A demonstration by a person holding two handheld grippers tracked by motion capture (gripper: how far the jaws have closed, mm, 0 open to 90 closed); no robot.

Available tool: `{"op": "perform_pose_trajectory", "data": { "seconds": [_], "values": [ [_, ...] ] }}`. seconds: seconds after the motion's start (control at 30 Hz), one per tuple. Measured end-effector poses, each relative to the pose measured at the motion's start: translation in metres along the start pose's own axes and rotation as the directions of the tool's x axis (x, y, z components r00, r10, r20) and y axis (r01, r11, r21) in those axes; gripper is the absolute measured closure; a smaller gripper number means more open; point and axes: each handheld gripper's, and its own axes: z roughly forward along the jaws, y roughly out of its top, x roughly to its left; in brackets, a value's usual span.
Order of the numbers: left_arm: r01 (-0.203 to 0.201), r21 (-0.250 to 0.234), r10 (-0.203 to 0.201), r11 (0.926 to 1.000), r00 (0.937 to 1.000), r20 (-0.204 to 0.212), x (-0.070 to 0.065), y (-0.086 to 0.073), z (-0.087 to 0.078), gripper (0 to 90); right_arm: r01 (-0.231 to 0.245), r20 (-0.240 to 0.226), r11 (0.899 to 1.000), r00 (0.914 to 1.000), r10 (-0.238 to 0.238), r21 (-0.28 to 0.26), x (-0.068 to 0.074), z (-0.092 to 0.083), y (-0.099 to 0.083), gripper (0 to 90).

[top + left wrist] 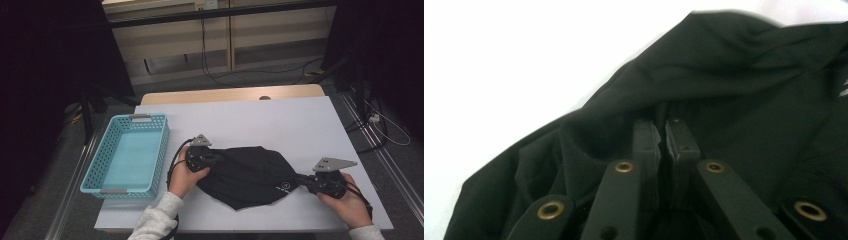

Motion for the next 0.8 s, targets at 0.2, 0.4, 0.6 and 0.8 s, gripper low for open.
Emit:
{"op": "perform_pose_trajectory", "data": {
  "seconds": [0.2, 0.4, 0.6, 0.8],
  "values": [
    [-0.016, -0.132, 0.024, 0.9911, 0.9979, 0.060, -0.010, 0.022, -0.039, 85.4, -0.047, -0.005, 0.997, 0.9989, 0.047, -0.060, -0.009, -0.009, 0.007, 87.5],
    [-0.014, -0.220, 0.015, 0.9755, 0.9999, 0.002, -0.002, 0.038, -0.063, 85.9, -0.050, -0.008, 0.993, 0.9987, 0.049, -0.102, -0.012, -0.012, 0.025, 86.3],
    [0.038, -0.223, -0.056, 0.9741, 0.9959, -0.072, 0.021, 0.034, -0.066, 86.2, -0.061, 0.001, 0.992, 0.9981, 0.061, -0.113, -0.018, -0.001, 0.040, 83.4],
    [0.085, -0.201, -0.108, 0.9758, 0.9882, -0.109, 0.036, 0.022, -0.063, 86.2, -0.065, 0.017, 0.994, 0.9976, 0.067, -0.090, -0.015, 0.025, 0.037, 75.3]
  ]
}}
